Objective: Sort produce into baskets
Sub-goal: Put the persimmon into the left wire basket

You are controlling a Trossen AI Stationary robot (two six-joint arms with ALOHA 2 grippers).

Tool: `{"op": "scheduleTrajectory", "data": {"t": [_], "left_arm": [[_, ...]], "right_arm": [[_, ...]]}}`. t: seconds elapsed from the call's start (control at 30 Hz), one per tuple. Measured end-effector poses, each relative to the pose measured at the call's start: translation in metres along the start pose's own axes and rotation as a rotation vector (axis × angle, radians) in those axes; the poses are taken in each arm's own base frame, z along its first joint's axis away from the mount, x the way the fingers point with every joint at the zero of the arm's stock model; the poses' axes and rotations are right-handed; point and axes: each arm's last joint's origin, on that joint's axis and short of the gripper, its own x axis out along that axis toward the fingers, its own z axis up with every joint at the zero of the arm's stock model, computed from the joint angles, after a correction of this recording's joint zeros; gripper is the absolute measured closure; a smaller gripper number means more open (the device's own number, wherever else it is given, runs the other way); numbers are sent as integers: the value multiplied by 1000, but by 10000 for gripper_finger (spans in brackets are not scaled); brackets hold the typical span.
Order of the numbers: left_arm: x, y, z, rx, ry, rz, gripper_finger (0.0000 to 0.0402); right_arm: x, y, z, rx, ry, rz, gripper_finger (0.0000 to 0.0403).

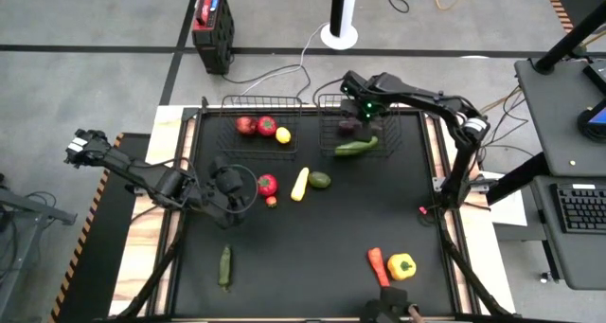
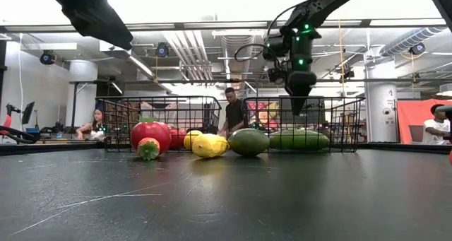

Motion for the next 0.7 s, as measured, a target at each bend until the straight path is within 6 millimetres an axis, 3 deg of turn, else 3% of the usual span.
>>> {"op": "scheduleTrajectory", "data": {"t": [0.33,0.7], "left_arm": [[5,-9,7,-51,-60,-35,171],[30,-39,17,-48,-54,-34,171]], "right_arm": [[-58,3,7,166,-114,-25,159],[-116,58,1,145,-264,-15,170]]}}
